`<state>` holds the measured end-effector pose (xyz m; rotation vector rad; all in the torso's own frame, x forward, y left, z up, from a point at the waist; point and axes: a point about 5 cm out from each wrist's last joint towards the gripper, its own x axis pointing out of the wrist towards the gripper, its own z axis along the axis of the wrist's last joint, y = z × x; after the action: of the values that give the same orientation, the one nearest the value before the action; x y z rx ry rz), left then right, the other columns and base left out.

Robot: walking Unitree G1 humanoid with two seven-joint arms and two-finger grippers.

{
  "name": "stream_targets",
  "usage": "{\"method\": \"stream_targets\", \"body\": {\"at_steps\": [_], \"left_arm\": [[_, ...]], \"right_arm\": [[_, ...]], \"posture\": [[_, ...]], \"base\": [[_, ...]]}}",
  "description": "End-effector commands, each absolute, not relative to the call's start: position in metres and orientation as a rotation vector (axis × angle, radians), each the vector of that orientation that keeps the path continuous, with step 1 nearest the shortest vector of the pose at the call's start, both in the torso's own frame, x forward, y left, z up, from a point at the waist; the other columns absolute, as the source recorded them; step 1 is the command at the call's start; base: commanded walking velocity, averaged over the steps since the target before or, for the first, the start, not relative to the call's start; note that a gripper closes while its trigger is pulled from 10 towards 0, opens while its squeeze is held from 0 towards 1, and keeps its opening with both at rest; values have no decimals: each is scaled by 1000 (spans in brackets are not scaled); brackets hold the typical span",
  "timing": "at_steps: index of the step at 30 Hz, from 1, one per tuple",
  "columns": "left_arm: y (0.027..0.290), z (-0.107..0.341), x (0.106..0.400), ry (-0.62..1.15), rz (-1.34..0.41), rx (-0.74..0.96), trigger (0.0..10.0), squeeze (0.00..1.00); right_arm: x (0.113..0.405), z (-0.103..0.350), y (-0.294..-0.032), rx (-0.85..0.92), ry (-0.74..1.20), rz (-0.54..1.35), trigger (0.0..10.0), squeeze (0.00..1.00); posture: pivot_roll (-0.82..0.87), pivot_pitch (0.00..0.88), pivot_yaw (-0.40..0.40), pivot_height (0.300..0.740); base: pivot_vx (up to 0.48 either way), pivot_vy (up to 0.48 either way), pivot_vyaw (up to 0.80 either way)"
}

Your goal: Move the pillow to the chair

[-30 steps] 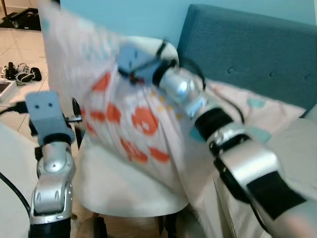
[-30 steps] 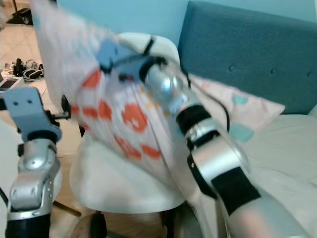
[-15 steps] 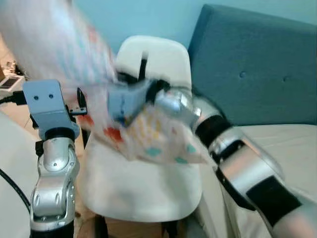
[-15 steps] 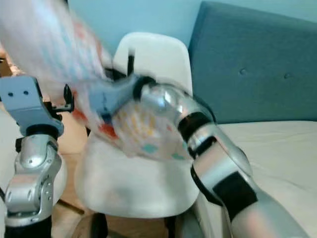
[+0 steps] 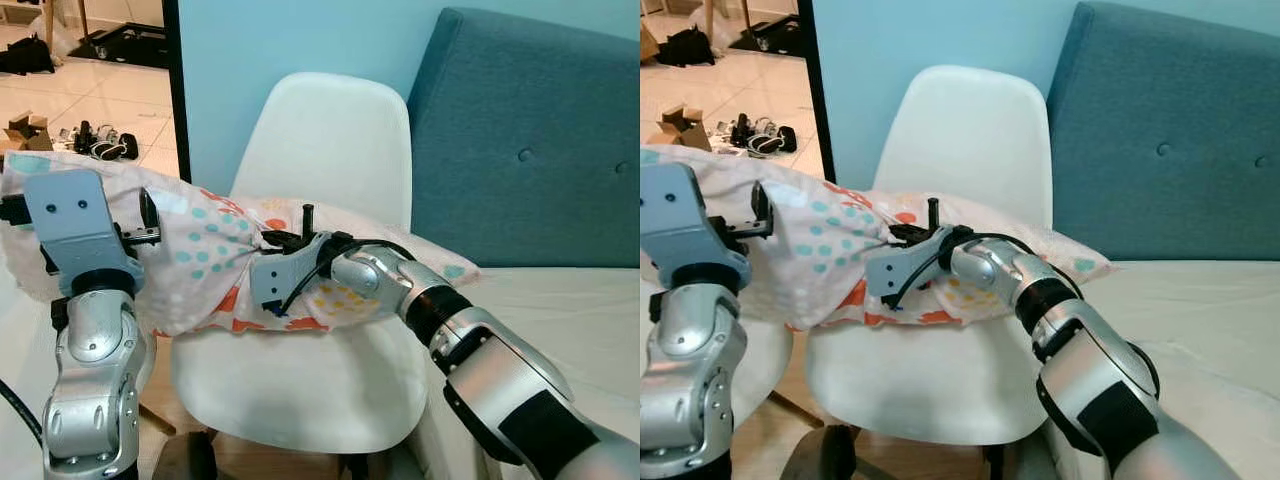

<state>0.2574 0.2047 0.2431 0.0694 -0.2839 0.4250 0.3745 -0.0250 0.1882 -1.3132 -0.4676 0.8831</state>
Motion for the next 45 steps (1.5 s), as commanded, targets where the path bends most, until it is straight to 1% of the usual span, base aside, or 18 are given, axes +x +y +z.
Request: {"method": "stream_targets", "body": {"at_steps": [1,2,3,4,5,6,9,10,12,17,27,29,31,35,38,39,42,45], "left_arm": [[205,237,255,-251,432,74,10000,0],[205,235,254,-243,432,73,10000,0],[205,232,253,-232,432,71,10000,0],[205,232,253,-232,432,71,10000,0],[205,230,253,-222,433,70,10000,0],[205,230,253,-222,433,70,10000,0],[209,224,250,-195,434,71,10000,0],[209,224,250,-195,434,71,10000,0],[211,220,249,-182,436,72,10000,0],[212,216,249,-167,434,72,10000,0],[210,212,253,-154,421,63,10000,0],[209,212,253,-154,420,62,10000,0],[209,211,254,-156,423,50,10000,0],[209,211,255,-157,423,48,10000,0],[209,212,255,-159,425,47,10000,0],[209,212,255,-159,425,47,10000,0],[212,212,254,-162,432,46,10000,0],[212,212,254,-162,434,45,10000,0]], "right_arm": [[385,169,-56,-1372,-250,809,10000,0],[388,167,-63,-1396,-205,784,10000,0],[395,173,-76,-1428,-174,694,10000,0],[395,173,-76,-1428,-174,694,10000,0],[403,183,-90,-1430,-150,591,10000,0],[403,183,-90,-1430,-150,591,10000,0],[420,228,-135,-1445,-150,240,10000,0],[420,228,-135,-1445,-150,240,10000,0],[424,252,-157,-1476,-175,84,10000,0],[424,273,-173,-1493,-210,-25,10000,0],[423,298,-168,-1476,-327,-117,10000,0],[423,301,-167,-1470,-339,-122,10000,0],[422,297,-146,-1411,-395,-9,10000,0],[421,288,-136,-1352,-390,88,10000,0],[419,270,-126,-1318,-339,210,10000,0],[419,270,-126,-1318,-339,210,10000,0],[414,243,-112,-1200,-212,431,10000,0],[412,236,-108,-1141,-166,507,10000,0]], "posture": [[94,83,-193,490],[94,83,-193,490],[91,86,-196,490],[91,86,-196,490],[83,89,-198,490],[83,89,-198,490],[66,95,-200,490],[66,95,-200,490],[59,98,-201,490],[45,99,-198,490],[29,97,-197,490],[28,95,-199,490],[27,94,-203,490],[27,96,-202,490],[31,96,-204,490],[31,96,-204,490],[27,92,-202,490],[24,89,-202,490]], "base": [[0,0,0],[0,0,0],[0,0,0],[0,0,0],[0,0,0],[0,0,0],[0,0,0],[0,0,0],[0,0,0],[0,0,0],[0,0,0],[0,0,0],[0,0,0],[0,0,0],[0,0,0],[0,0,0],[0,0,0],[0,0,0]]}}
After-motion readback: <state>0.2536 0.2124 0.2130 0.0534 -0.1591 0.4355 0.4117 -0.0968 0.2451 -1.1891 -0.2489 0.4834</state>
